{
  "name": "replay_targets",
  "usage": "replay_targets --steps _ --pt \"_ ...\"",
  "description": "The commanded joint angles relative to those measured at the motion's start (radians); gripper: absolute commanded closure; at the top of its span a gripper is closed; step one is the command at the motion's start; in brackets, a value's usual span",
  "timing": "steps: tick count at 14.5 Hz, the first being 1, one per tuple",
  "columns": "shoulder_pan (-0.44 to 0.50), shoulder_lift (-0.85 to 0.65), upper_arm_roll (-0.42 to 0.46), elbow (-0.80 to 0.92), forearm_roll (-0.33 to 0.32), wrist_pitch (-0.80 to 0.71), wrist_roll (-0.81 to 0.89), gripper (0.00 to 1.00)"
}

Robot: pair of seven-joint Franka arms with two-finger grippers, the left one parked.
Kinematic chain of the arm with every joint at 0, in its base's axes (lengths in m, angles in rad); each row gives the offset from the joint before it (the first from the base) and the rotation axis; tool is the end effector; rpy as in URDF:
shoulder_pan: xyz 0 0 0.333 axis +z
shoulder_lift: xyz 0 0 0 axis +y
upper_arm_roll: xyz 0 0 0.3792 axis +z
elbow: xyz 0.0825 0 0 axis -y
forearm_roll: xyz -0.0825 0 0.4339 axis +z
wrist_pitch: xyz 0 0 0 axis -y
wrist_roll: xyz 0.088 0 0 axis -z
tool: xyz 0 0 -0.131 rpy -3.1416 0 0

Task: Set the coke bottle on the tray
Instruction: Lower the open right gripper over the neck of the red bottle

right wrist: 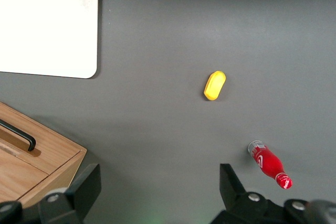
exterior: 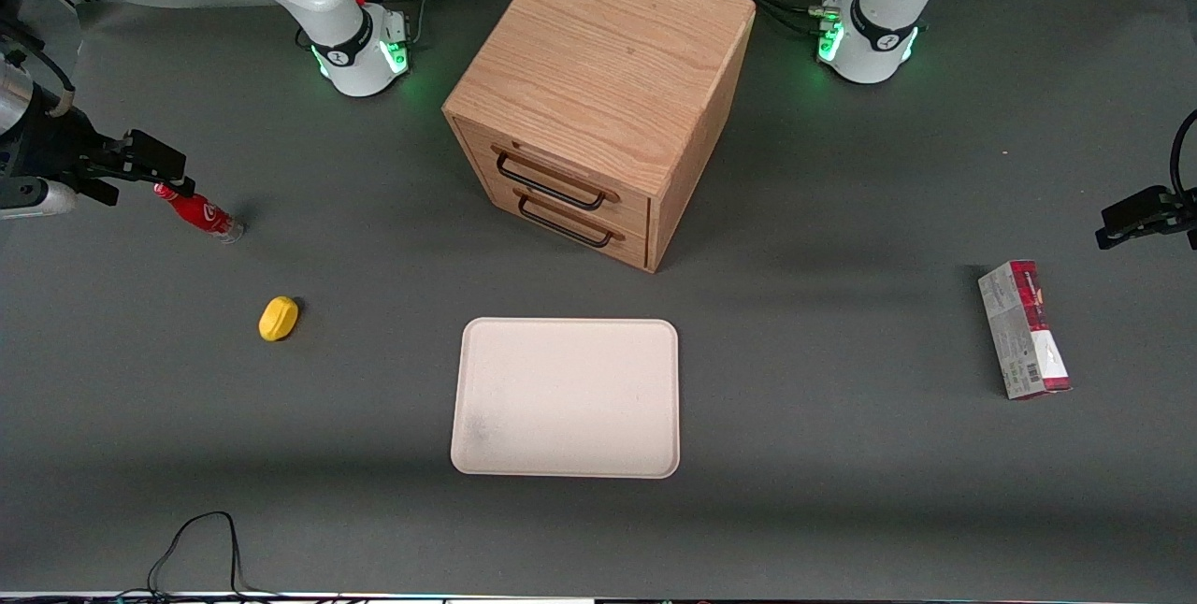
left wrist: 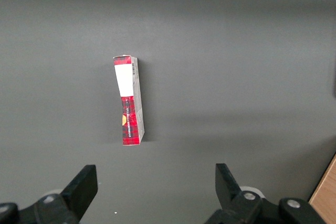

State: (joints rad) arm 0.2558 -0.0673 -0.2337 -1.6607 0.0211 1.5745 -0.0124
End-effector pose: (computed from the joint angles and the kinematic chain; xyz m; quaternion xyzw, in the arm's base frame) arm 0.5785 0.0108 0.6559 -0.9996 -0.0174 0.0105 0.0183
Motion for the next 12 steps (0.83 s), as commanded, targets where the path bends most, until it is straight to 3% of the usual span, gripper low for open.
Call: replay_targets --steps 1,7,10,12 --pt "-0.003 -0.011 0.008 -0.013 -0.017 0.016 0.028 0.00" --pt "-0.019 -0.025 -0.015 -0.085 -0.017 -0.025 0.020 0.00" --pt "-0.021 -0.032 -0.111 -0.169 -0.055 -0.005 -0.104 0.00" --pt "-0.020 -0.077 -0.180 -0.307 -0.069 0.126 -0.139 0.00"
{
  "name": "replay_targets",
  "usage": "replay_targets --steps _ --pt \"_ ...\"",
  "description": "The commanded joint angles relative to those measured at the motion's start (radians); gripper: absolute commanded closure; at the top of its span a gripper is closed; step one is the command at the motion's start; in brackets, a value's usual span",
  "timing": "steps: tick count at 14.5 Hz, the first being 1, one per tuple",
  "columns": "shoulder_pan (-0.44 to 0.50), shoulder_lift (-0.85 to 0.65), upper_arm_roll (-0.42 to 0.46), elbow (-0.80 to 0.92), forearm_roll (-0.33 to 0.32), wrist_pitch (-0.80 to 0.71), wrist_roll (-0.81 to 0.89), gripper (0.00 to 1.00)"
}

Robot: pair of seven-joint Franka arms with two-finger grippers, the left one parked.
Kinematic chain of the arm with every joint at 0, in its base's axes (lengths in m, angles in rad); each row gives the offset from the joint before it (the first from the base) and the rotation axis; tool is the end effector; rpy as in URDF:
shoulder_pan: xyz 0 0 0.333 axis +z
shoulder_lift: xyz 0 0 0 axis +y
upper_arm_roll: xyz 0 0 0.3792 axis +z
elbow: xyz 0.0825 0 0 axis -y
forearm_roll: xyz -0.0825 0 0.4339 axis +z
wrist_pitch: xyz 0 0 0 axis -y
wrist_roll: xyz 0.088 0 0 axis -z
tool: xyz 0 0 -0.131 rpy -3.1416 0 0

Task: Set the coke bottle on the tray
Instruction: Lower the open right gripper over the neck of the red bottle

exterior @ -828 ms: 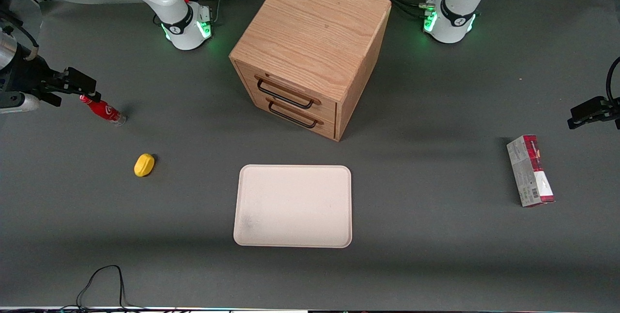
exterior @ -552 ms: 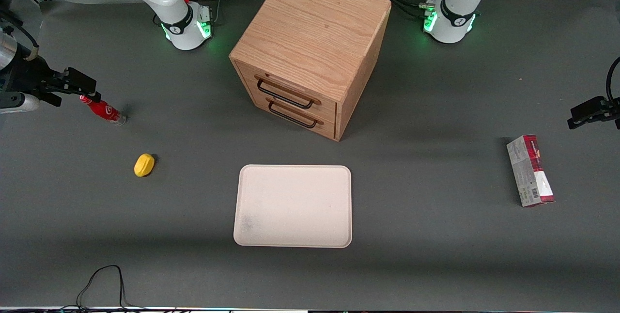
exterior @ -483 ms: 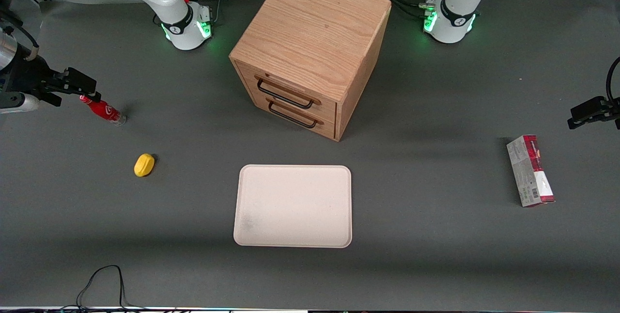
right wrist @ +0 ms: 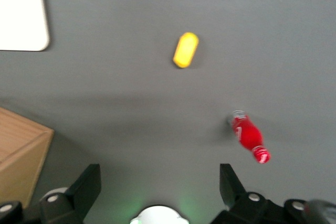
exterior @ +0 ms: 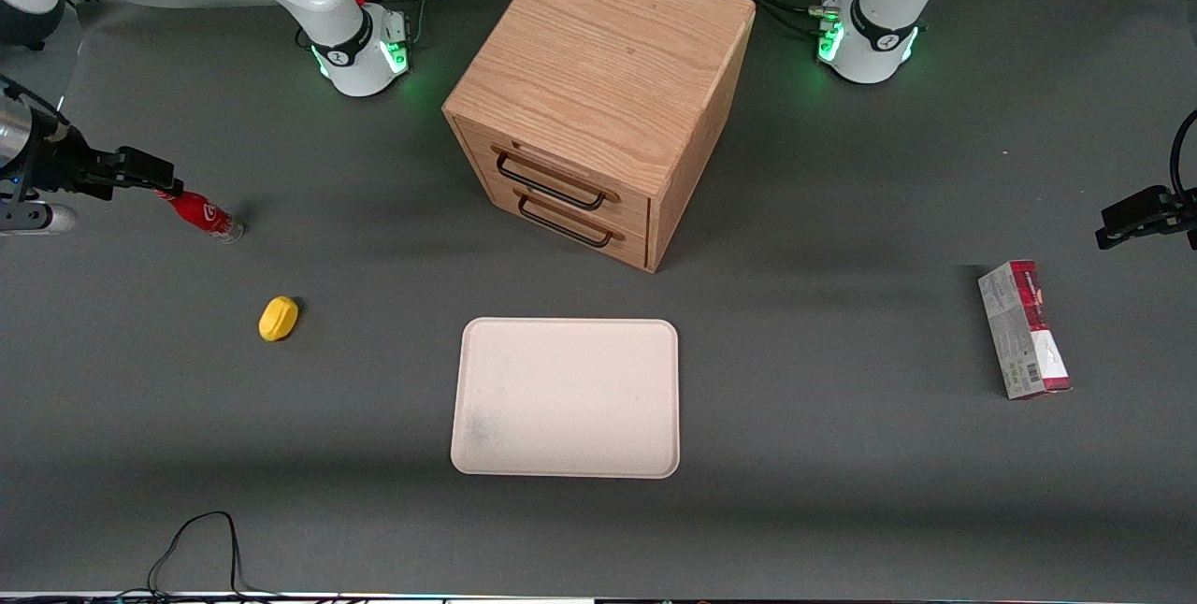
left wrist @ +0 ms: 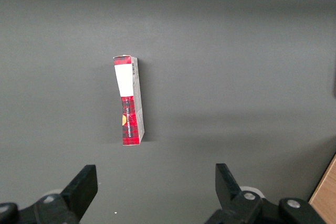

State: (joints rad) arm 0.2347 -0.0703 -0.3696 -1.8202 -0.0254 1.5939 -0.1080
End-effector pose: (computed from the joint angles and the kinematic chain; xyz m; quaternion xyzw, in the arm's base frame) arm 0.5587 -0.0849 0.5751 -0.9967 0.0107 0.0797 0.0097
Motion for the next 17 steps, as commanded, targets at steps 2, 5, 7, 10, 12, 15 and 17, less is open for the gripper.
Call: replay_targets --steps 2,5,7,10,12,15,17 --pt "0.000 -0.121 -0.080 -0.302 -0.083 0.255 -0.100 0.00" --pt "0.000 -0.146 -0.205 -0.440 -0.088 0.424 -0.226 0.00" --pt "0.000 -0.158 -0.294 -0.531 -0.091 0.545 -0.309 0.00" --pt "0.000 -0.158 -0.412 -0.652 -0.091 0.723 -0.429 0.00" --pt "0.000 -0.158 -0.422 -0.709 -0.091 0.797 -0.437 0.00" --pt "-0.002 -0.157 -0.439 -0.742 -0.091 0.828 -0.438 0.00" --pt "-0.002 -0.152 -0.440 -0.743 -0.093 0.828 -0.438 0.00"
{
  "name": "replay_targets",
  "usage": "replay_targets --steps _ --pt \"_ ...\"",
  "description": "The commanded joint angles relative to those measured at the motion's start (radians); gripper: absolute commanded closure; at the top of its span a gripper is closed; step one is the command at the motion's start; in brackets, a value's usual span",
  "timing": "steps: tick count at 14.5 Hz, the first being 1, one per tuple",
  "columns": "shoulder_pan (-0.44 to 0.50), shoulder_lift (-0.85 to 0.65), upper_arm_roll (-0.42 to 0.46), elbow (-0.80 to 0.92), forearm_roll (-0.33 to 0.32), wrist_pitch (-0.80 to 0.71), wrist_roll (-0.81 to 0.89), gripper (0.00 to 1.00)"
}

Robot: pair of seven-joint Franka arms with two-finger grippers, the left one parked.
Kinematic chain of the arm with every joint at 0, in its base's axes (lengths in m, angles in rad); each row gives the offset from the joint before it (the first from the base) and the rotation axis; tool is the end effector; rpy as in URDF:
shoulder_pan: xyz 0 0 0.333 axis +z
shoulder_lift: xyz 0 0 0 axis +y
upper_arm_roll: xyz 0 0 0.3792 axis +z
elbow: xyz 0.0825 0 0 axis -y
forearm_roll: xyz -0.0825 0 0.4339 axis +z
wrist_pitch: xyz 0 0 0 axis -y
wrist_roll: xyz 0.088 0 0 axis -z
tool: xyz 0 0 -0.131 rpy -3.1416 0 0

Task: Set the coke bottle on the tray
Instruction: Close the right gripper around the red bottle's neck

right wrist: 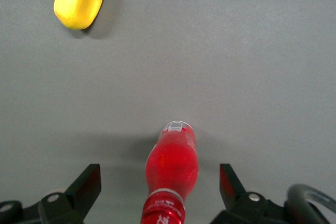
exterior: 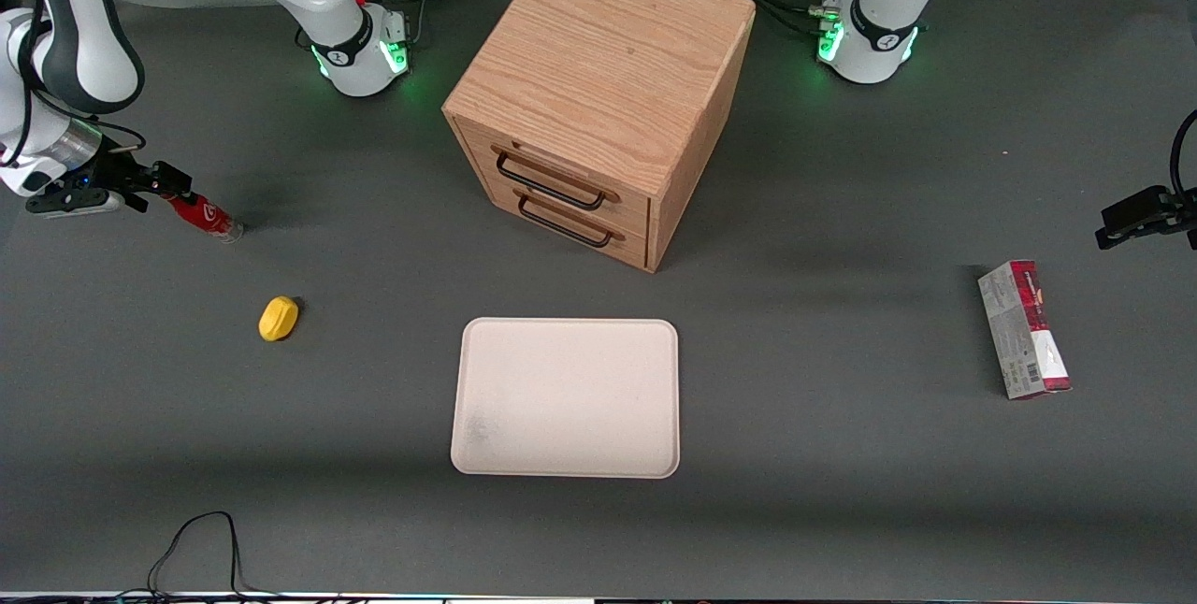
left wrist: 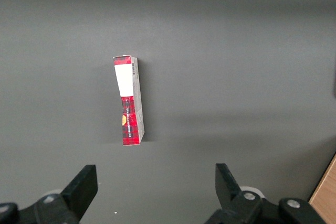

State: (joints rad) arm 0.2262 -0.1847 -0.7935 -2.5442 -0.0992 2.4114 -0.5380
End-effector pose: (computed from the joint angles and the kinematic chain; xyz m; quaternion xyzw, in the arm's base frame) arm 0.3988 -0.2497 0.3193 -0.9991 -0.0266 -0.0180 0.0272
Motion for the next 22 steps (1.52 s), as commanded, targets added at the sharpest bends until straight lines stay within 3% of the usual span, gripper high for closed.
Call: replay_targets --steps 1,8,10,12,20,22 --pt "0.007 -0.036 -0.018 -0.030 -0.019 0.011 -0.007 0.00" --pt "0.005 -0.015 -0.024 -0.031 -0.022 0.009 0.004 0.01" --pt "0.005 -0.006 -0.026 -0.031 -0.034 0.009 0.004 0.06" --pt "0.004 0.001 -0.030 -0.031 -0.077 0.009 0.007 0.18" --pt "0.004 0.013 -0.044 -0.028 -0.079 0.006 0.013 1.00" --pt "0.007 0.014 -0.036 -0.016 -0.080 -0.001 0.050 1.00"
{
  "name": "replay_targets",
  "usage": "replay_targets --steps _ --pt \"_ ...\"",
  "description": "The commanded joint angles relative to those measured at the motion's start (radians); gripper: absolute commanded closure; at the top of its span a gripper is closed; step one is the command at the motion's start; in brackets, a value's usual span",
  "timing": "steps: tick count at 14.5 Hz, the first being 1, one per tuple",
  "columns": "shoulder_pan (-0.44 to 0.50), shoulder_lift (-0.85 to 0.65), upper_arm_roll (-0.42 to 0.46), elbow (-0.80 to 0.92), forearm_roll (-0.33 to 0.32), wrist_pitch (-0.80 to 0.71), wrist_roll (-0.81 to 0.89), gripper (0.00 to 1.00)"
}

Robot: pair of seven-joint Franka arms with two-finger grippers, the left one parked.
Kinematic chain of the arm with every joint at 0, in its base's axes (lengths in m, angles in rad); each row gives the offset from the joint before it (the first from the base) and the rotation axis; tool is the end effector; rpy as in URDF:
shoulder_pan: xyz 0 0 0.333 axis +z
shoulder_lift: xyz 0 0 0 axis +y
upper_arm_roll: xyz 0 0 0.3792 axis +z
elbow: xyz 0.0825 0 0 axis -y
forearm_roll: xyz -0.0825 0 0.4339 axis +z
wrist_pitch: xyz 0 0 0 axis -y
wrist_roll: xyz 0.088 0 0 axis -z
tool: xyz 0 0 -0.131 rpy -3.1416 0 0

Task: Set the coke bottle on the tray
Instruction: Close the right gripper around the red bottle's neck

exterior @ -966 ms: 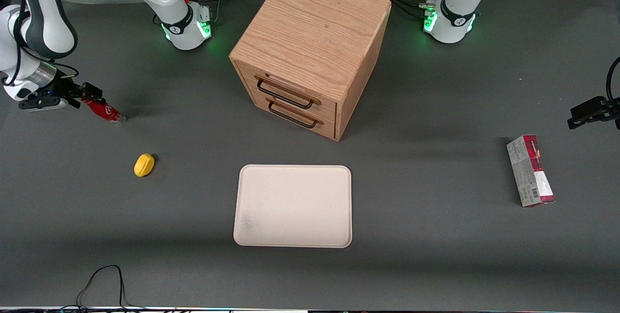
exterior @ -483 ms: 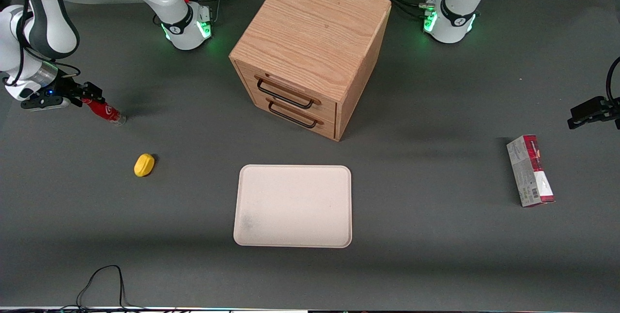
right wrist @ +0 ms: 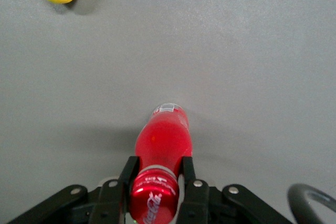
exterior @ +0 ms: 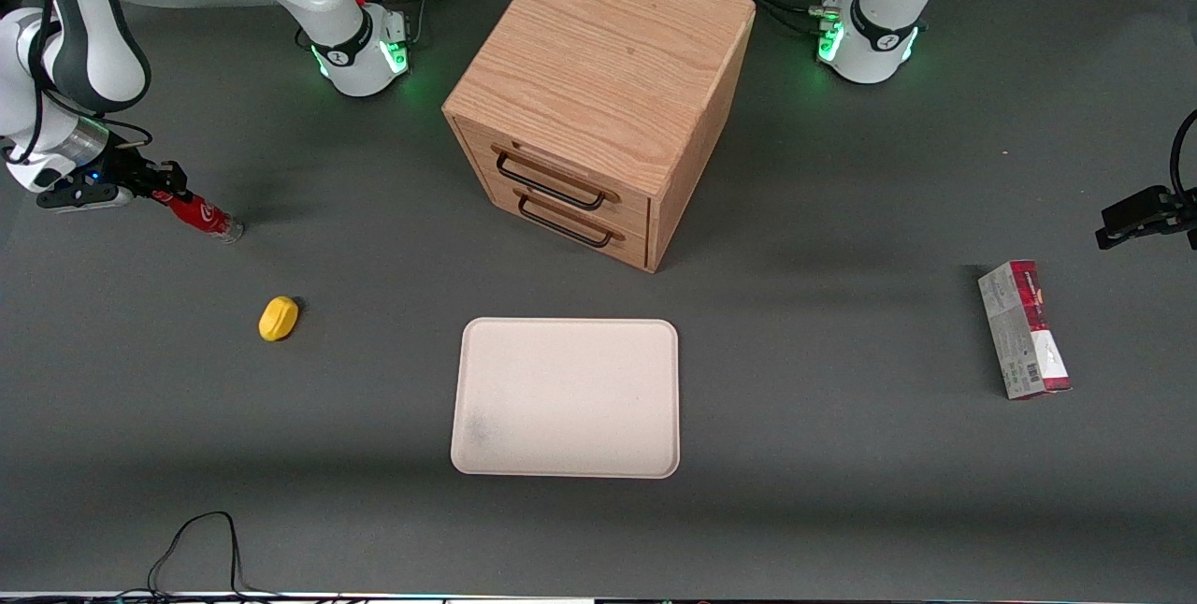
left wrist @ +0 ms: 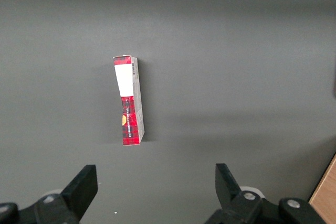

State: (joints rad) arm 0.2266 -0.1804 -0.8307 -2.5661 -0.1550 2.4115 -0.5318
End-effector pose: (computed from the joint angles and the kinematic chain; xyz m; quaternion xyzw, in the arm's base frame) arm 0.3821 -0.2589 0.3062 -0.9994 -0.0274 0.0019 0.0197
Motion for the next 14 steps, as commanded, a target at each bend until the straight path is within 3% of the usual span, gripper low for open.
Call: replay_targets --steps 1,7,11,14 --pt "0.010 0.010 0.010 0.015 -0.023 -0.003 0.074 1.00" --pt "0.013 0.044 0.192 0.217 0.003 -0.190 0.309 1.00" --pt "0.010 0.143 0.321 0.498 0.147 -0.402 0.357 1.00" --pt "0.005 0.206 0.395 0.673 0.183 -0.482 0.423 1.00"
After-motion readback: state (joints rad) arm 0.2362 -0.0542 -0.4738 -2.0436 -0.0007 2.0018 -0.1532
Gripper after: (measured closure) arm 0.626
